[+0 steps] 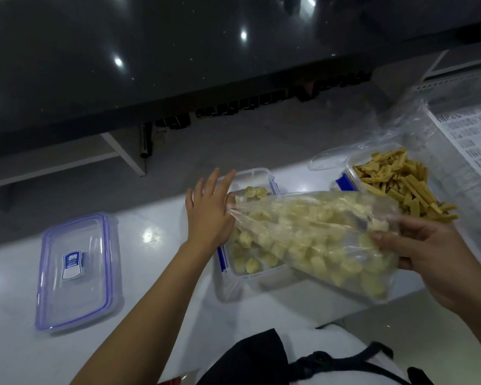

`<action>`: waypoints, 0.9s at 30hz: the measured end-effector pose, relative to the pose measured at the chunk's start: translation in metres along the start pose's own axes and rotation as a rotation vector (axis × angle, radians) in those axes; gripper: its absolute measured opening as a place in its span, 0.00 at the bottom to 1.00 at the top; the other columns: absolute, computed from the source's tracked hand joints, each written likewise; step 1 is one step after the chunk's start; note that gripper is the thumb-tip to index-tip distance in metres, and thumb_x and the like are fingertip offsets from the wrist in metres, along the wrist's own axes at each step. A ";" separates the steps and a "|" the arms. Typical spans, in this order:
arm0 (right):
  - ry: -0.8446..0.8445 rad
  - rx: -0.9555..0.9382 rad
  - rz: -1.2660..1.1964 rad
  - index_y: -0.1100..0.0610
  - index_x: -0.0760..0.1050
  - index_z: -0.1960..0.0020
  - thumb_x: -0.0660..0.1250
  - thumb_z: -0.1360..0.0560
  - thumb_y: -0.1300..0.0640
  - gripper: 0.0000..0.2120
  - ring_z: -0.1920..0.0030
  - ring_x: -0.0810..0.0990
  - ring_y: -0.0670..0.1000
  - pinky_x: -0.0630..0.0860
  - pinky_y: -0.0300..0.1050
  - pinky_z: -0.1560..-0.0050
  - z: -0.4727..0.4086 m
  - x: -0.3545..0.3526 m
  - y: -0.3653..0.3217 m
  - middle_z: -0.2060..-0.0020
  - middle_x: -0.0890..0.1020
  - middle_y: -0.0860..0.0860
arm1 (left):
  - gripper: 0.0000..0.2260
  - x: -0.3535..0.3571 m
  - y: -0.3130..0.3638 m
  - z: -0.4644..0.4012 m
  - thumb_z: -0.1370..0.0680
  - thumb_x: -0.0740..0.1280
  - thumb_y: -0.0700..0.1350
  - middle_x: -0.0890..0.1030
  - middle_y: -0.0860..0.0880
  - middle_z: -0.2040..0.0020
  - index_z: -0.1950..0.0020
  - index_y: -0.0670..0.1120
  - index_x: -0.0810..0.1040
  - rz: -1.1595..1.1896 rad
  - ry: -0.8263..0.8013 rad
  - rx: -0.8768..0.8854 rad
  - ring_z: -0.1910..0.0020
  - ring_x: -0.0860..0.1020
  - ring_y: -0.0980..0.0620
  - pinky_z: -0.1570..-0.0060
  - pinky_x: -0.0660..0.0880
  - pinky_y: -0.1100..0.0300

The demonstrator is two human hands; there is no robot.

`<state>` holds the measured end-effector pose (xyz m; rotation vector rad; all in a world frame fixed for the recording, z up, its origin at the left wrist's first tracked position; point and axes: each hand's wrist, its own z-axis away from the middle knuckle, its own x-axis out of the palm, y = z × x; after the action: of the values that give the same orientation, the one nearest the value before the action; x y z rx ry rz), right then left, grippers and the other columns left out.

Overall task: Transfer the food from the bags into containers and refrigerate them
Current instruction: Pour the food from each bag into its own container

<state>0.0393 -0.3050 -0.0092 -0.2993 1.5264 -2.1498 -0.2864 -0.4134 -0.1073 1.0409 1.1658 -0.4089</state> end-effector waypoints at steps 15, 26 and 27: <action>0.072 -0.047 0.004 0.53 0.86 0.49 0.82 0.48 0.47 0.28 0.57 0.86 0.55 0.84 0.46 0.62 -0.002 0.001 -0.005 0.53 0.87 0.57 | 0.21 0.003 0.001 -0.002 0.15 0.53 0.51 0.56 0.52 0.18 0.21 0.62 0.57 -0.026 0.006 0.003 0.20 0.53 0.45 0.22 0.48 0.44; 0.126 -0.090 0.041 0.50 0.86 0.49 0.81 0.43 0.52 0.22 0.58 0.85 0.62 0.80 0.65 0.53 -0.008 0.009 -0.033 0.57 0.87 0.53 | 0.31 0.002 0.001 -0.001 0.22 0.59 0.41 0.57 0.50 0.19 0.21 0.60 0.58 0.024 0.004 0.013 0.21 0.56 0.43 0.23 0.50 0.43; 0.108 -0.083 0.062 0.50 0.85 0.49 0.79 0.41 0.55 0.20 0.58 0.85 0.62 0.79 0.64 0.55 -0.011 0.013 -0.032 0.57 0.87 0.52 | 0.34 0.001 0.002 0.000 0.24 0.61 0.38 0.57 0.49 0.19 0.21 0.60 0.59 0.046 0.004 0.008 0.21 0.57 0.43 0.23 0.51 0.44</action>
<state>0.0154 -0.2939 0.0153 -0.1637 1.6651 -2.0880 -0.2851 -0.4123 -0.1072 1.0741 1.1420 -0.3757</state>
